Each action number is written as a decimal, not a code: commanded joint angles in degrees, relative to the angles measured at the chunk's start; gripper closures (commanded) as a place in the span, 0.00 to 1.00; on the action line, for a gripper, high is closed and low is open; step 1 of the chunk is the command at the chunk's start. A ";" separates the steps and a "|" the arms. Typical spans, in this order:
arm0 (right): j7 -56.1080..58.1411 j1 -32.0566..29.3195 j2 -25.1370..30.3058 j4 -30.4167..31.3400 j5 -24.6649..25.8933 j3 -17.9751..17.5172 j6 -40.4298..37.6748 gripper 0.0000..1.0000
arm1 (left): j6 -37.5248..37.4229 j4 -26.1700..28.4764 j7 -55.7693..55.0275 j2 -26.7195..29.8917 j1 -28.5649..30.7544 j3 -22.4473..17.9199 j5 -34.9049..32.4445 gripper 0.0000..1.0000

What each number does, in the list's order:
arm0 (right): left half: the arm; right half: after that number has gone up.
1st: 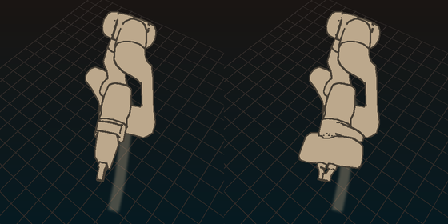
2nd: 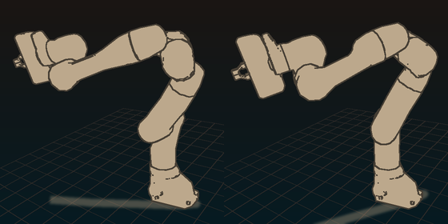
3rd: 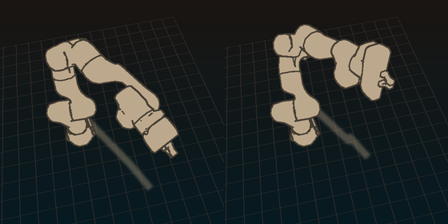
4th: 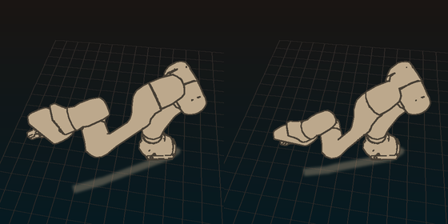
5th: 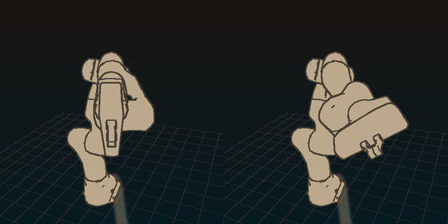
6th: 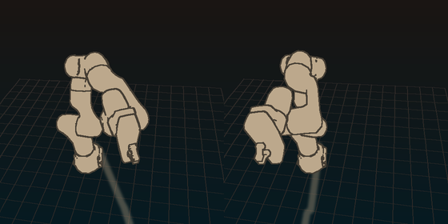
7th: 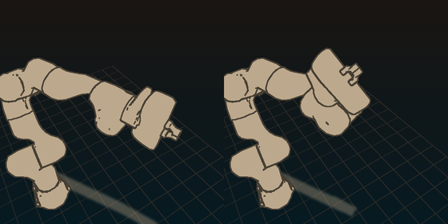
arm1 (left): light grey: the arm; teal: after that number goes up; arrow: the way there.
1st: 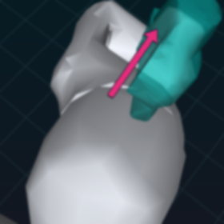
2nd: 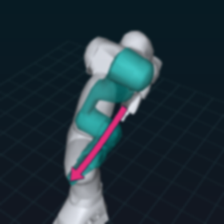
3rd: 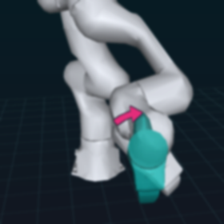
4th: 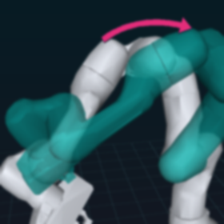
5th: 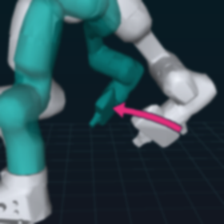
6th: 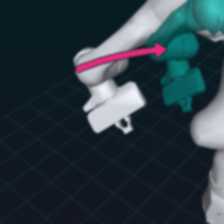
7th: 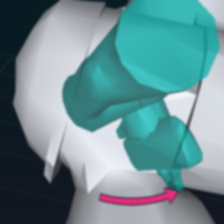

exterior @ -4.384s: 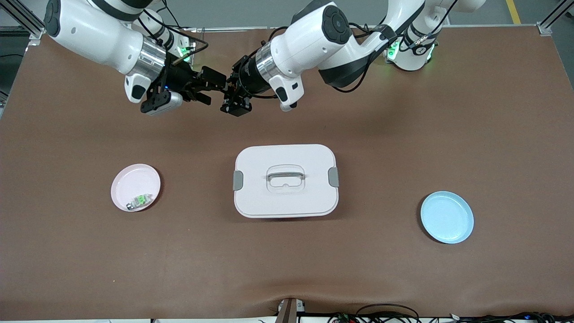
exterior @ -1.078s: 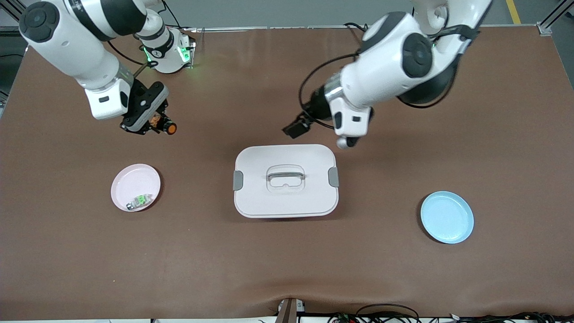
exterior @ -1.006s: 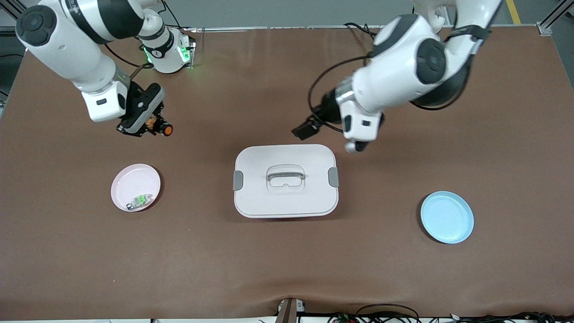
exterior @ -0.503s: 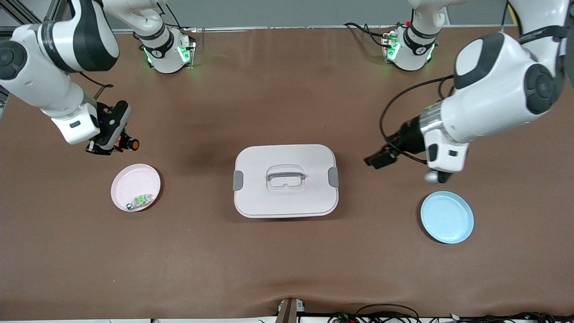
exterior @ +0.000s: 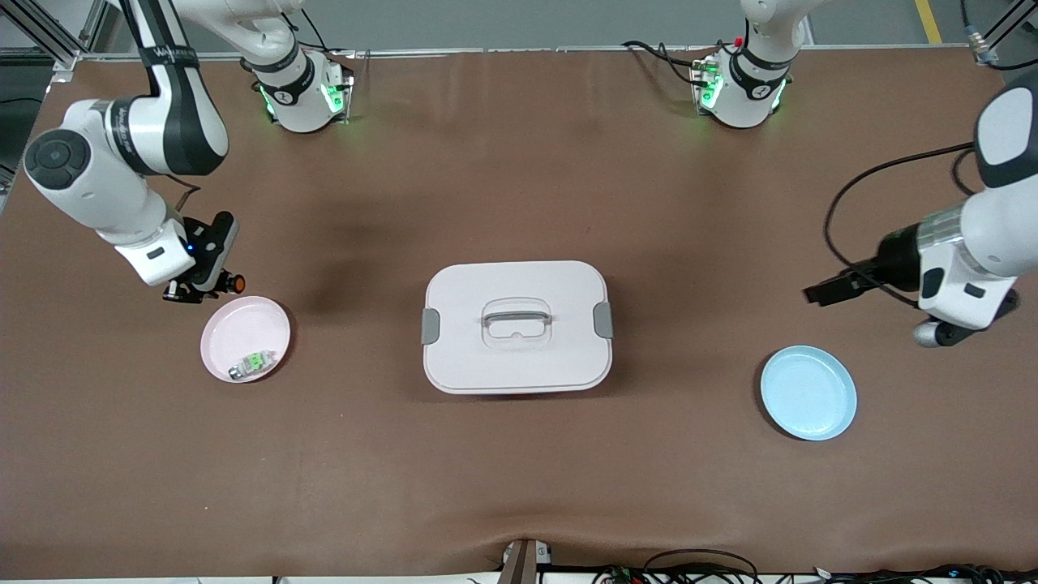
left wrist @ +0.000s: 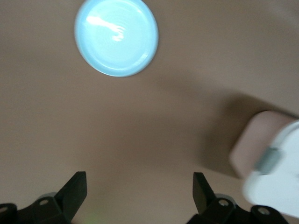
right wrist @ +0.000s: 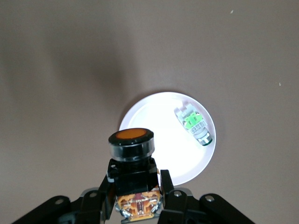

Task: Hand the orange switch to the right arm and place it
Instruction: 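Carry the switch over the white plate while the left arm withdraws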

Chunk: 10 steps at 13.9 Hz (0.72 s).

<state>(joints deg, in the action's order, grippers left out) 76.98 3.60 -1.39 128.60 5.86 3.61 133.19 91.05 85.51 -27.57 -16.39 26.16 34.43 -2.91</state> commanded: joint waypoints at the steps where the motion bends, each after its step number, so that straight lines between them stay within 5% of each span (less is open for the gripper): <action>1: 0.98 -1.93 -3.16 -0.10 1.61 -0.89 3.55 1.00 | -3.85 1.15 10.31 3.20 4.13 0.63 -3.86 0.00; 4: 0.98 -2.90 -8.08 1.03 2.13 -0.89 11.79 1.00 | -4.65 1.41 24.02 5.57 9.85 0.72 -2.98 0.00; 10: 0.98 -5.35 -16.17 2.18 4.15 -0.80 25.08 1.00 | -4.04 6.06 31.52 12.07 16.28 0.64 2.72 0.00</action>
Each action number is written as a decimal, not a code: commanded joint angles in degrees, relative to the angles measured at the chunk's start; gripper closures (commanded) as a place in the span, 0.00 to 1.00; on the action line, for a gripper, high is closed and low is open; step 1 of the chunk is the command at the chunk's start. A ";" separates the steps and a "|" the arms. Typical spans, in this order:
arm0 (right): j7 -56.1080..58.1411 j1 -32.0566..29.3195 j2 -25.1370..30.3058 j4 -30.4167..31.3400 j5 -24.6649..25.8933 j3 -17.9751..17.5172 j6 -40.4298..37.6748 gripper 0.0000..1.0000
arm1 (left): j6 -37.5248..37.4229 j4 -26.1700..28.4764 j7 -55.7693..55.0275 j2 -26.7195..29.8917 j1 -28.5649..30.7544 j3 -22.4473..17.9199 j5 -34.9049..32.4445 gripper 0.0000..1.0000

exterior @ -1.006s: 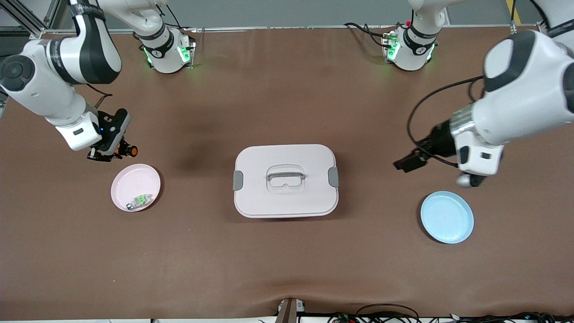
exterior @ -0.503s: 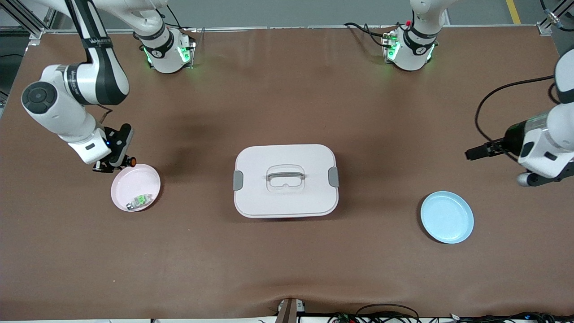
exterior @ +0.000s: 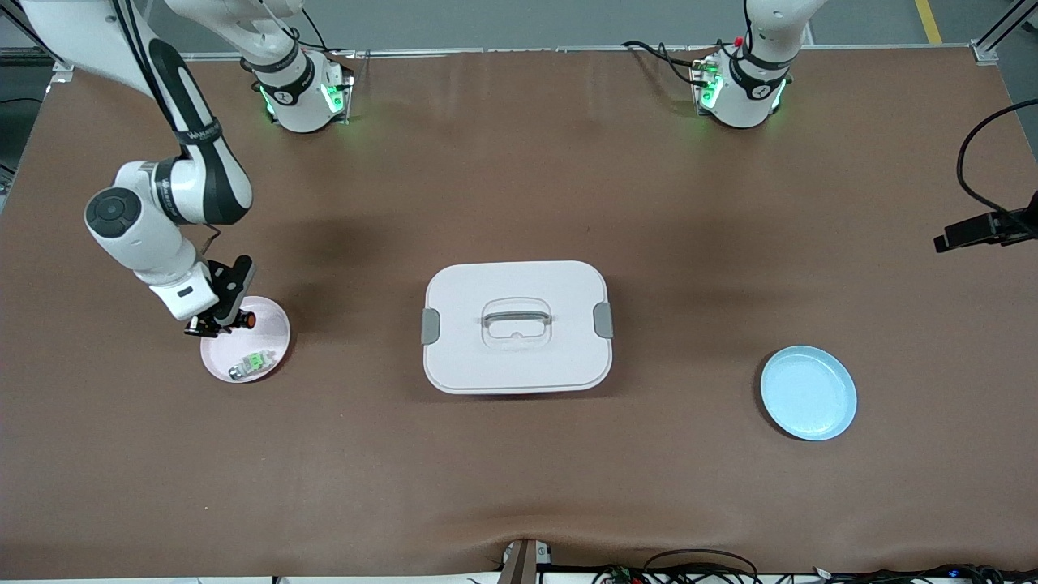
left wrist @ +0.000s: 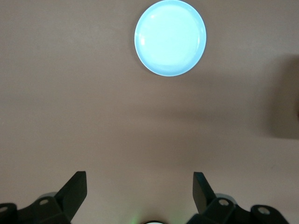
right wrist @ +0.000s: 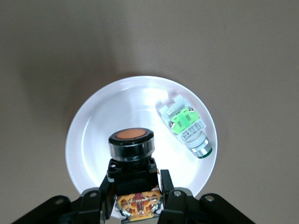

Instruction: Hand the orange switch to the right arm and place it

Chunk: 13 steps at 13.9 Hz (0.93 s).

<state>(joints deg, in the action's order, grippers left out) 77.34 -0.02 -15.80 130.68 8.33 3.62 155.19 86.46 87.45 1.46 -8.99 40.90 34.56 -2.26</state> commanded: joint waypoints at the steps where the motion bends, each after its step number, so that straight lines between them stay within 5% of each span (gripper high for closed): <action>1: 0.62 -2.17 -2.91 0.10 1.69 -0.80 4.66 1.00 | 1.77 6.05 2.49 6.68 1.90 0.43 3.57 0.00; 5: 0.54 -2.61 -4.42 0.80 1.69 -0.80 6.61 1.00 | 9.51 16.25 2.76 15.39 2.17 0.25 7.53 0.00; 13: 0.71 -4.37 -6.53 3.26 1.77 -0.72 10.75 1.00 | 9.60 13.54 6.45 13.83 1.38 -1.06 9.82 0.00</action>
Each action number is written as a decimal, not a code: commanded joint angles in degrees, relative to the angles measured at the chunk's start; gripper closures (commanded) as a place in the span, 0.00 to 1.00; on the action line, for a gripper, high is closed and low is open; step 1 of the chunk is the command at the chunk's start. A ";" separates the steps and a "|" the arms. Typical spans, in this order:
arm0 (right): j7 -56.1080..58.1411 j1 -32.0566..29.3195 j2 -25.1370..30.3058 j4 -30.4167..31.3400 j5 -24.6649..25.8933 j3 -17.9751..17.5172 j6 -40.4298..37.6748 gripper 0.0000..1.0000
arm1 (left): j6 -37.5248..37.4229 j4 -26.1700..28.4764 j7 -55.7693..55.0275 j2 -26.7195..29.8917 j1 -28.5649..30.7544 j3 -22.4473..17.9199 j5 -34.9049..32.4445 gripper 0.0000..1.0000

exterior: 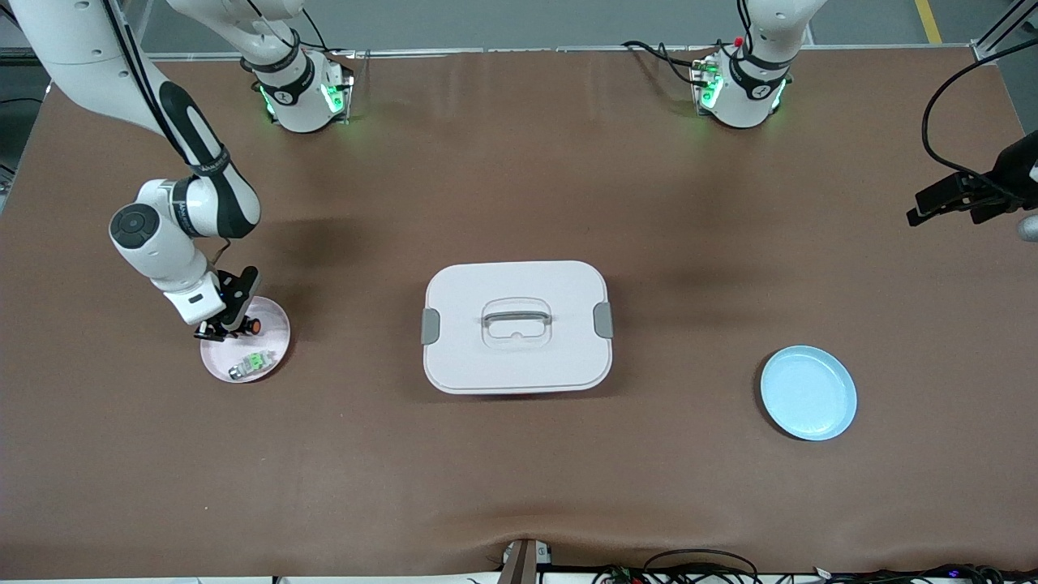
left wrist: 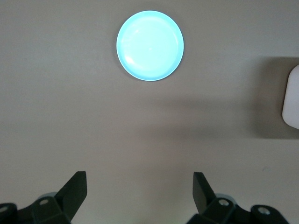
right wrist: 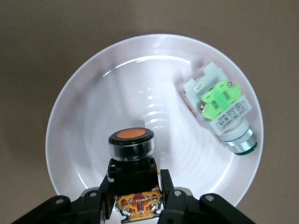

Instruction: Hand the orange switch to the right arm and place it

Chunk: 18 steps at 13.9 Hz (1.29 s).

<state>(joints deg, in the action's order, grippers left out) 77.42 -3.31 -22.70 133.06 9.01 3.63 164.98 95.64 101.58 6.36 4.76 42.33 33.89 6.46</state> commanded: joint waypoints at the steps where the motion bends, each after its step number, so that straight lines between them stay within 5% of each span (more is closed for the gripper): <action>1: 0.62 -1.09 0.38 0.97 1.10 -0.73 0.95 1.00 | 0.42 -0.85 1.55 -0.19 -3.10 -2.93 0.92 0.00; 5: 0.54 -1.18 0.38 0.89 1.10 -0.73 0.69 1.00 | 0.16 -0.86 1.29 -0.72 -27.85 -26.71 0.48 0.00; 6: -0.25 -1.26 0.38 0.89 1.01 -0.82 0.60 0.88 | 0.16 -0.77 1.29 -0.72 -33.57 -32.43 0.48 0.00; 7: -0.25 -1.96 0.38 0.80 1.01 -0.82 0.51 0.01 | 0.16 -0.86 1.20 -0.81 -37.89 -36.75 0.48 0.00; 13: -0.43 -2.76 1.34 0.36 0.92 -0.91 -1.32 0.00 | 0.16 -3.58 1.20 -1.77 -40.39 -38.38 0.39 0.00; 18: -9.98 -2.06 6.26 -2.09 0.66 -1.17 -13.87 0.00 | 0.16 -6.48 0.50 -3.09 -43.11 -37.77 0.39 0.00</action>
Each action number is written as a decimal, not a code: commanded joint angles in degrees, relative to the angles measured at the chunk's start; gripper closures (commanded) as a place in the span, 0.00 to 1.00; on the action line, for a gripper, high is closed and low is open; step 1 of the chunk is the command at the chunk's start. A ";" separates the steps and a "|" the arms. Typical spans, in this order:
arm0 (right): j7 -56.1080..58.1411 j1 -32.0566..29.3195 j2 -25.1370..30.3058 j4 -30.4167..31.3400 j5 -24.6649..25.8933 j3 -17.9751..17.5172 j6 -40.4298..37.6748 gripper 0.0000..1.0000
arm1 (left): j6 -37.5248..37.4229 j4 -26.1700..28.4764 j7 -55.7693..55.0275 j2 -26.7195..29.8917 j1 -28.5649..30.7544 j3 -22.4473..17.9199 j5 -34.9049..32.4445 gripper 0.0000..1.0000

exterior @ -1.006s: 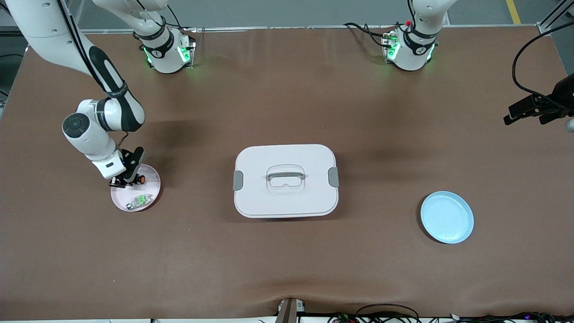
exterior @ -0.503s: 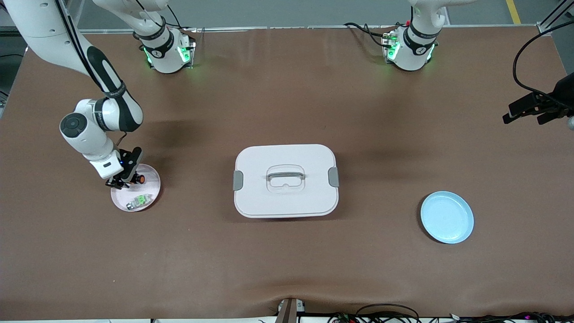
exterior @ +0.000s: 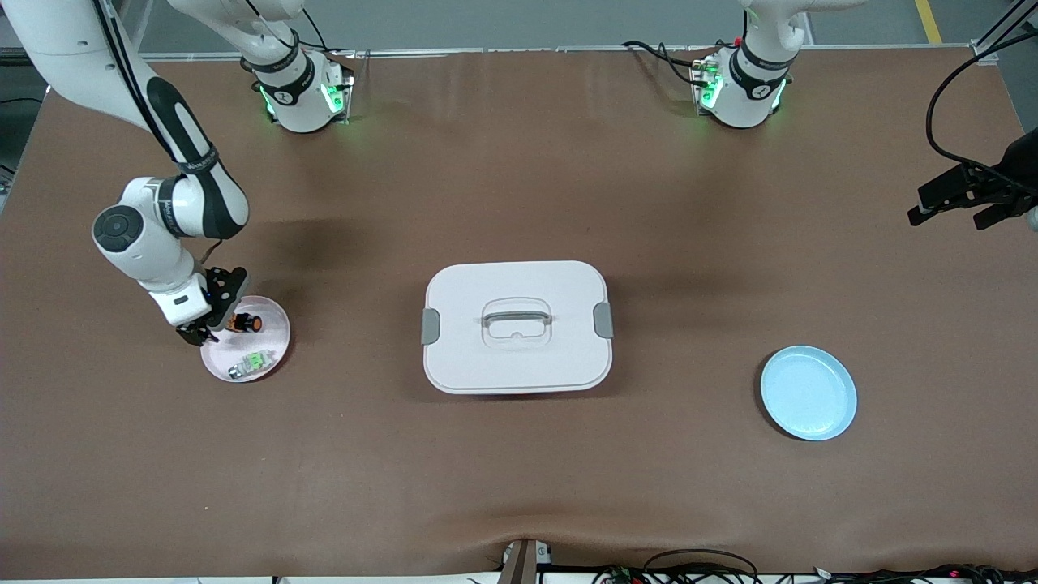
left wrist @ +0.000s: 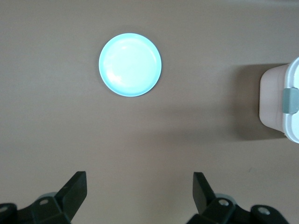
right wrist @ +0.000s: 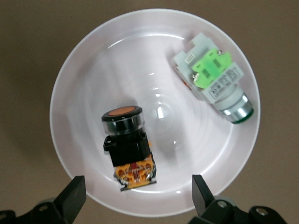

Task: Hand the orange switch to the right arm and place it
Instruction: 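Open the right gripper and lift it away from the plate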

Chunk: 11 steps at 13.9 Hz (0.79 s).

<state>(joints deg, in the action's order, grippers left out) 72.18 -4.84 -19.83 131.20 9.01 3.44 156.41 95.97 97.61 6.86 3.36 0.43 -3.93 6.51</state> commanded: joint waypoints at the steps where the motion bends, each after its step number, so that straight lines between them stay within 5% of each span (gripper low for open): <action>1: -7.29 -0.52 4.09 -1.29 0.75 -1.07 -8.45 0.00 | -0.17 -2.86 -0.09 -1.69 -1.22 0.50 0.35 0.00; 7: -20.29 2.11 7.61 -13.67 0.22 -1.25 -33.41 0.00 | -0.25 -7.16 -5.70 -3.00 -1.58 3.67 -2.37 0.00; 11: -32.07 1.94 14.63 -14.57 -1.09 -1.25 -38.35 0.00 | -0.34 -8.31 -9.40 -3.71 -1.31 6.13 -5.09 0.00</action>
<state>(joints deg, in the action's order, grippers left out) 45.57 -2.82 -9.42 115.84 8.74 2.19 120.87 96.10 91.38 -0.28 0.37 -0.90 1.43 3.25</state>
